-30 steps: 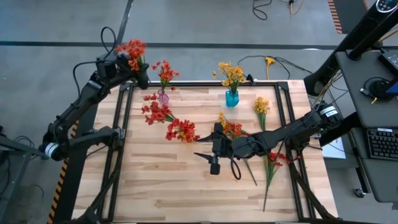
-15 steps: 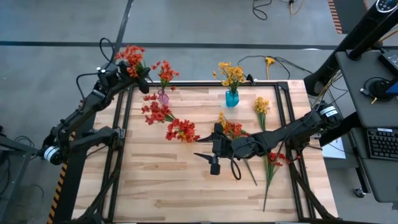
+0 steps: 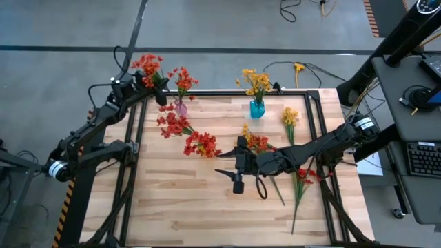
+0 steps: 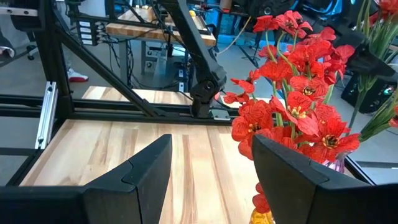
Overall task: Sort flowers into vase by color
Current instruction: Put the left orange flower into the pink vase
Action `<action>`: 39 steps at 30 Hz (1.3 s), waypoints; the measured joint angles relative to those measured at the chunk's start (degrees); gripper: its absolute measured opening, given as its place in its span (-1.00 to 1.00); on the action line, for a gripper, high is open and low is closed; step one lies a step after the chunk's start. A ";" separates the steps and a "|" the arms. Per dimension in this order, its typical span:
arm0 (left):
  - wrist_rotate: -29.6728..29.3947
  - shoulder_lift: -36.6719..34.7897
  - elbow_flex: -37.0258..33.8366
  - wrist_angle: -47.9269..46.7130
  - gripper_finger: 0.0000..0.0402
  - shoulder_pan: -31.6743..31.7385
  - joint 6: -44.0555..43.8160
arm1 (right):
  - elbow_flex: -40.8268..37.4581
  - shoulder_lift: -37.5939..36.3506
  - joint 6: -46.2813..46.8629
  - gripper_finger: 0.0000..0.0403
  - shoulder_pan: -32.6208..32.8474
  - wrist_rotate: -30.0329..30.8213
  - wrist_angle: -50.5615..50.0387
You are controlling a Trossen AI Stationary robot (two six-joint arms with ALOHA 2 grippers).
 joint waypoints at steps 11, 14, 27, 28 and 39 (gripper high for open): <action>0.00 0.40 0.10 -0.09 -0.97 0.00 0.20 | 0.00 0.00 -0.09 0.07 0.00 -0.01 0.00; 0.00 1.08 0.10 -0.13 -0.92 0.00 0.20 | 0.00 0.00 -0.10 0.07 -0.02 0.00 0.00; 0.73 3.80 0.09 -0.79 -0.53 0.00 0.23 | 0.00 0.00 -0.59 0.07 -0.02 0.00 0.00; 1.18 3.70 0.10 -1.15 -0.49 0.00 0.29 | 0.00 0.00 -0.63 0.07 -0.01 0.00 0.00; 1.51 1.28 0.10 -7.59 -0.04 -0.01 1.97 | 0.00 0.00 -0.74 0.07 -0.02 0.00 -0.13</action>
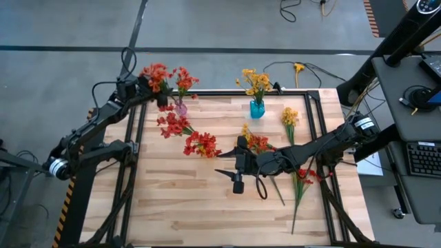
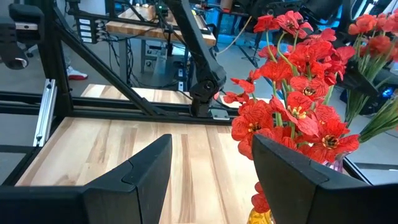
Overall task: Sort flowers into vase by color
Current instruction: Put the left orange flower into the pink vase
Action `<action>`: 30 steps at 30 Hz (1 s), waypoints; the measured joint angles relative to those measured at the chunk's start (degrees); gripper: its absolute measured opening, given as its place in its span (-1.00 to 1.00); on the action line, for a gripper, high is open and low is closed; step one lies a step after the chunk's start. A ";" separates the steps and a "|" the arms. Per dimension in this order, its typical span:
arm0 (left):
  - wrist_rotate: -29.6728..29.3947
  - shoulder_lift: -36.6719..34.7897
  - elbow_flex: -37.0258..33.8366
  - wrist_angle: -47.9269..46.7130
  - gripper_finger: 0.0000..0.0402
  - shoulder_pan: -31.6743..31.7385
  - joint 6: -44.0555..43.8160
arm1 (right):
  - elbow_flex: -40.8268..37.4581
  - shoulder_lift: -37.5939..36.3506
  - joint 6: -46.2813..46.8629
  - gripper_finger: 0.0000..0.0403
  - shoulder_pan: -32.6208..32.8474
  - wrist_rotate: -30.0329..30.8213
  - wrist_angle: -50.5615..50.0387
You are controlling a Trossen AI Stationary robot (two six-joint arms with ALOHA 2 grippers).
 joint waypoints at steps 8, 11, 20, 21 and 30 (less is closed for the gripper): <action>0.00 -2.19 0.00 -4.92 0.22 -0.01 2.24 | 0.00 0.00 0.00 0.07 0.02 -0.02 -0.02; -0.02 -2.99 0.00 -5.96 0.29 -0.01 2.40 | 0.00 0.00 -0.07 0.07 0.00 -0.02 -0.02; -0.93 -7.13 0.00 -12.35 0.34 -0.01 2.32 | -0.09 0.00 -0.36 0.07 0.00 -0.02 0.02; -1.65 -7.68 0.00 -12.90 0.34 -0.05 2.17 | -0.09 0.00 -0.35 0.07 0.01 -0.02 0.02; -4.72 -13.03 0.39 -19.39 0.34 -0.05 -4.31 | -0.09 0.00 0.22 0.07 0.00 -0.02 0.15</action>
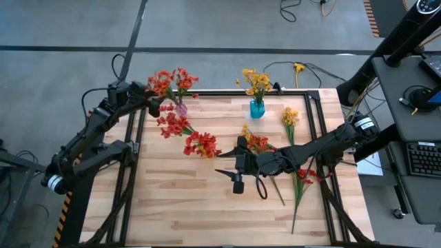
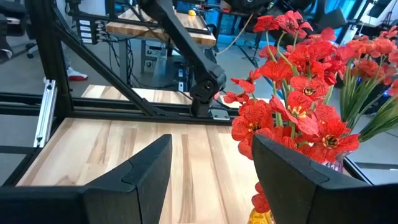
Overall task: Sort flowers into vase by color
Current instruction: Put the left orange flower into the pink vase, then put the left yellow flower into the blue vase
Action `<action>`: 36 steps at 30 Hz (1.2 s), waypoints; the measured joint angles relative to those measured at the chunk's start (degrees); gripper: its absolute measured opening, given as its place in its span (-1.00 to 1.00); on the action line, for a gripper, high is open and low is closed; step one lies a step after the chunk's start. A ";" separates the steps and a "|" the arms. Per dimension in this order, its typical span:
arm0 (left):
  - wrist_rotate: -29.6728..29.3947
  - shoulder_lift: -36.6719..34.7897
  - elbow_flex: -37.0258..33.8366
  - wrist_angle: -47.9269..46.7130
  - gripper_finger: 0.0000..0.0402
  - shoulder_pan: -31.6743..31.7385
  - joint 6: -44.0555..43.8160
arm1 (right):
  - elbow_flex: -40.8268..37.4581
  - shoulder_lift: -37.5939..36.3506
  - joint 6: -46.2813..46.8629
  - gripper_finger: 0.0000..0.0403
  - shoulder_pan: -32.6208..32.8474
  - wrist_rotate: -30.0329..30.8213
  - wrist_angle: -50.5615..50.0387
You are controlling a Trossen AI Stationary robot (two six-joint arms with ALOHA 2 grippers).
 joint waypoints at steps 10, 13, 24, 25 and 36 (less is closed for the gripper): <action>-1.42 -10.22 0.00 -7.38 0.34 -0.84 -6.06 | 0.00 0.00 -0.07 0.07 0.02 0.00 -0.02; -1.40 -13.36 0.00 -9.73 0.35 -2.40 -7.70 | 0.00 0.00 -0.24 0.07 0.00 0.00 -0.23; -1.36 -20.72 0.00 -1.84 0.35 -15.10 -11.82 | 0.00 -0.02 -0.61 0.07 0.00 0.07 -0.42; -1.36 -20.90 0.00 0.37 0.35 -16.33 -11.70 | 0.00 -0.02 -0.58 0.07 0.00 0.07 -0.41; 6.59 -17.60 4.70 15.22 0.35 -25.42 -11.43 | 0.00 -0.10 -0.18 0.07 0.00 0.07 -0.76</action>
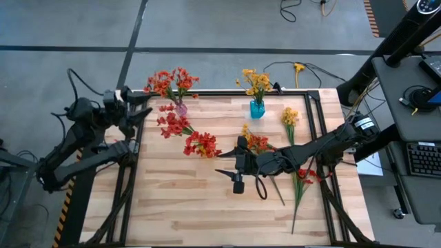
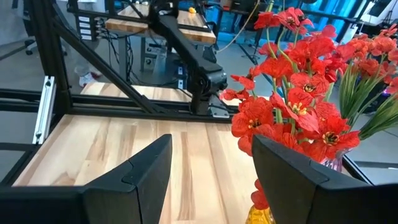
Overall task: Sort flowers into vase by color
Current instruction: Put the left yellow flower into the blue vase
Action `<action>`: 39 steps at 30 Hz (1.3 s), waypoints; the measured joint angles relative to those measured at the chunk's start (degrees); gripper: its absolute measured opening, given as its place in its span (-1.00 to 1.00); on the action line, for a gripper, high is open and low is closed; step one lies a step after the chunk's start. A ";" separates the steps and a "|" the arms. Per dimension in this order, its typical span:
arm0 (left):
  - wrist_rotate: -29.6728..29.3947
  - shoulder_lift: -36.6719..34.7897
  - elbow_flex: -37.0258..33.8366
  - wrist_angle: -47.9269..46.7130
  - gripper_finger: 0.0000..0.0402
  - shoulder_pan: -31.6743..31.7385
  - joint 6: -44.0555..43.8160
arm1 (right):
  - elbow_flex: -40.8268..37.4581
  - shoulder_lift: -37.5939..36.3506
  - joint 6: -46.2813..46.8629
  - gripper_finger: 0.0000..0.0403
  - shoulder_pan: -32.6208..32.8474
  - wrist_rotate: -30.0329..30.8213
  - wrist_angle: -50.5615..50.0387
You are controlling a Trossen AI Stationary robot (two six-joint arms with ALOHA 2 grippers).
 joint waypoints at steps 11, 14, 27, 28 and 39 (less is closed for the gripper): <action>-4.27 5.81 3.58 4.93 0.34 -16.18 4.25 | 0.00 -4.43 1.63 0.07 0.02 0.06 -6.26; -5.24 10.08 5.57 4.87 0.34 -21.07 4.87 | 0.00 -5.95 2.78 0.07 0.04 0.04 -8.53; -33.28 21.90 20.04 -4.78 0.34 -50.95 15.02 | 0.00 -11.52 25.45 0.07 0.17 -0.07 -34.83; -36.14 22.47 20.90 -5.45 0.34 -53.60 15.13 | 0.00 -11.59 26.82 0.07 0.17 -0.04 -36.81; -69.55 30.45 21.40 -7.30 0.34 -80.78 12.47 | -0.02 -11.62 43.40 0.07 0.17 -0.11 -56.04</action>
